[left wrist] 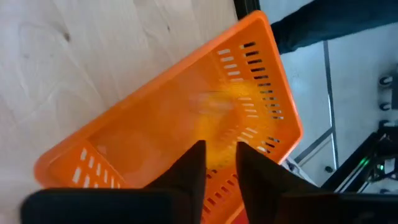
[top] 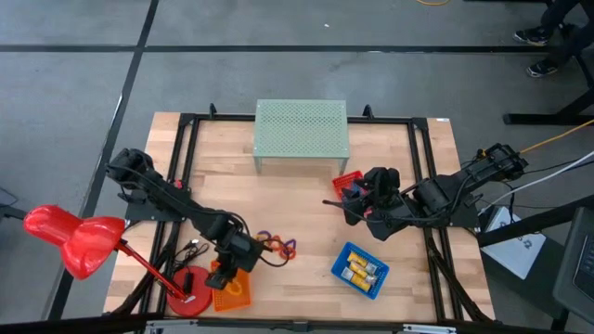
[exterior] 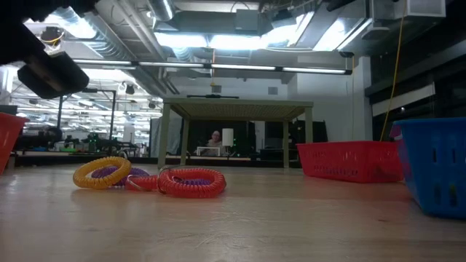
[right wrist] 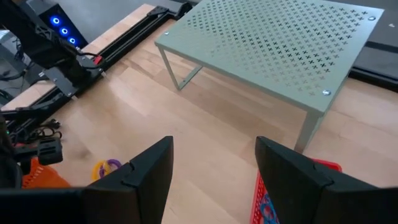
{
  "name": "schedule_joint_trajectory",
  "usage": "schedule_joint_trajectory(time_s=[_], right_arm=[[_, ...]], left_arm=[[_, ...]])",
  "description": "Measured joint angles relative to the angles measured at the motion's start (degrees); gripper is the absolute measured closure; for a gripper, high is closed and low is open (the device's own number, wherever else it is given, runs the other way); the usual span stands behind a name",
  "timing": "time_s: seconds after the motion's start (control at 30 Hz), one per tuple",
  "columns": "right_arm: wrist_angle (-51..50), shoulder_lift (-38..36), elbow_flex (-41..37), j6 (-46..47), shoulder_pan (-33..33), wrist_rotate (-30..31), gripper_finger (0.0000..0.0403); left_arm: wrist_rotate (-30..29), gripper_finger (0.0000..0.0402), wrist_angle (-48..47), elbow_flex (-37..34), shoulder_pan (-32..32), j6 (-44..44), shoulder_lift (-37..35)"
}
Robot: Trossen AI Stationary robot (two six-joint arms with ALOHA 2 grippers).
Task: Pick & Place Office Desk Supplies
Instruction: Put the yellow spring rubber band into the orange basket, then put the orange spring rubber band into the orange basket
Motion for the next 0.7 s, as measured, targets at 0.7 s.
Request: schedule_joint_trajectory(time_s=[0.7], right_arm=[[19.5,-0.2,0.0,-17.4,0.6,-7.2,0.0174]], left_arm=[[-4.6,0.0229,-2.8,0.0,5.8,0.8,-6.2]])
